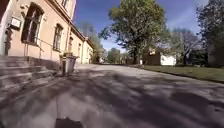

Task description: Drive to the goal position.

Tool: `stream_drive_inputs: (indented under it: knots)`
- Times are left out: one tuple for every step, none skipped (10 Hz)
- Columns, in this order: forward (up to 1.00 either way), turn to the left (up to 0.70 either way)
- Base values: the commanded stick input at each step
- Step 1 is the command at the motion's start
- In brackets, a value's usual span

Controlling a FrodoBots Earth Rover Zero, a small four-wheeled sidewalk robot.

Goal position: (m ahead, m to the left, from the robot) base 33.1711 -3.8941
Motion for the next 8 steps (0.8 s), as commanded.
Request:
stream_drive_inputs:
  knots:
    - [1.0,0.0]
    - [1.0,0.0]
    - [1.0,0.0]
    - [1.0,0.0]
    - [1.0,0.0]
    - [1.0,0.0]
    - [1.0,0.0]
    - [1.0,0.0]
